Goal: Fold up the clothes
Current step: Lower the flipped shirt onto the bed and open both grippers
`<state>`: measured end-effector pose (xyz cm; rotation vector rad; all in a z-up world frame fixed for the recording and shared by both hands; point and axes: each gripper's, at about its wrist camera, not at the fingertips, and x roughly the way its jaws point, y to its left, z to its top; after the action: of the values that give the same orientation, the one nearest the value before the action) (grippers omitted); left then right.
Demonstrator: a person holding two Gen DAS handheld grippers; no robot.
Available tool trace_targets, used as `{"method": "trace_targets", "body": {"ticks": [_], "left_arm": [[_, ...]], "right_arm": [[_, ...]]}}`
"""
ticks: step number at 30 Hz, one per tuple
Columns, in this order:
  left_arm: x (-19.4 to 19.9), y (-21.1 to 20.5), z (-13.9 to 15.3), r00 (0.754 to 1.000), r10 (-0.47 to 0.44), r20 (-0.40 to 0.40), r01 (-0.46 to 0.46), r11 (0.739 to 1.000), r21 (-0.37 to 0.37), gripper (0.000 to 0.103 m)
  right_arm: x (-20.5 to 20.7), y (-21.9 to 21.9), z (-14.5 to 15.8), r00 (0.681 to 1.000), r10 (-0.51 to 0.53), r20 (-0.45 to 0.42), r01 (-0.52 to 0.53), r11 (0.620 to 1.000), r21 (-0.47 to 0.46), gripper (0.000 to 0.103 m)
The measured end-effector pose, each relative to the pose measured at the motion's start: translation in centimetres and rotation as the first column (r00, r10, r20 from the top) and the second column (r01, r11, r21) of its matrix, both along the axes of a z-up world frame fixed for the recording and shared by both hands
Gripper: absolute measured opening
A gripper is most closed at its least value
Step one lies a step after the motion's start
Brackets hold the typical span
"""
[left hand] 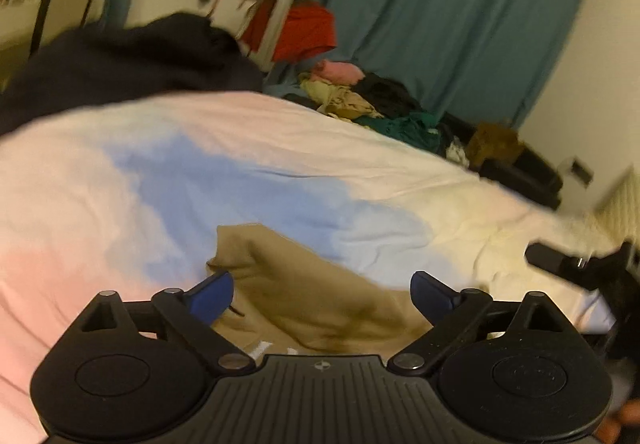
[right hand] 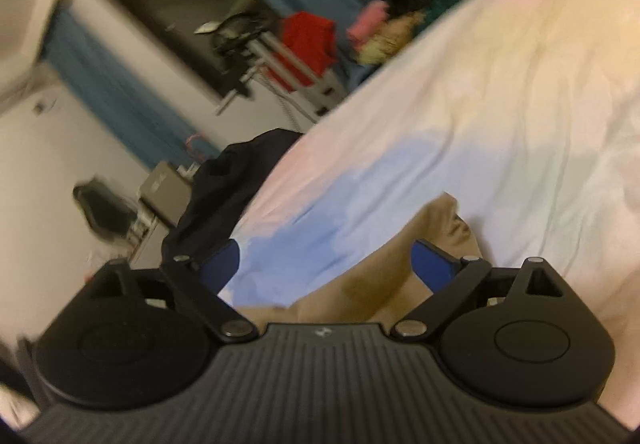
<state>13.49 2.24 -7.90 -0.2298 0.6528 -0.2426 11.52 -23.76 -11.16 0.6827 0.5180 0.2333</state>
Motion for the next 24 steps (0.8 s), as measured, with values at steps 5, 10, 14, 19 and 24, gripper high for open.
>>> {"method": "trace_targets", "body": {"ticks": [5,10,14,19,24], "left_arm": [[1.3,-1.4,-2.5,0.999,-0.004,-0.043,0.01,0.99,0.143,0.097],[3.1,-2.0,-5.1,0.994,0.01,-0.109,0.014,0.976,0.219,0.097],[2.6,-1.8,-5.6,0.995,0.008,-0.098,0.014,0.974,0.225,0.098],[0.0,-1.6,-4.5,0.997,-0.023,-0.073,0.039,0.973,0.229,0.098],[-3.6,-0.9,-2.2,0.998,-0.051,-0.044,0.058,0.978,0.2,0.098]], "right_arm": [[2.5,1.9,-2.2,0.993,0.055,-0.108,-0.074,0.979,-0.188,0.045],[5.5,4.0,-5.5,0.978,0.063,-0.2,-0.125,0.94,-0.318,0.042],[4.9,4.2,-5.5,0.981,0.053,-0.184,-0.114,0.934,-0.34,0.042],[1.2,3.7,-3.3,0.989,0.027,-0.142,-0.072,0.943,-0.324,0.043],[-3.4,3.5,-0.8,0.995,0.007,-0.095,-0.037,0.945,-0.326,0.043]]}}
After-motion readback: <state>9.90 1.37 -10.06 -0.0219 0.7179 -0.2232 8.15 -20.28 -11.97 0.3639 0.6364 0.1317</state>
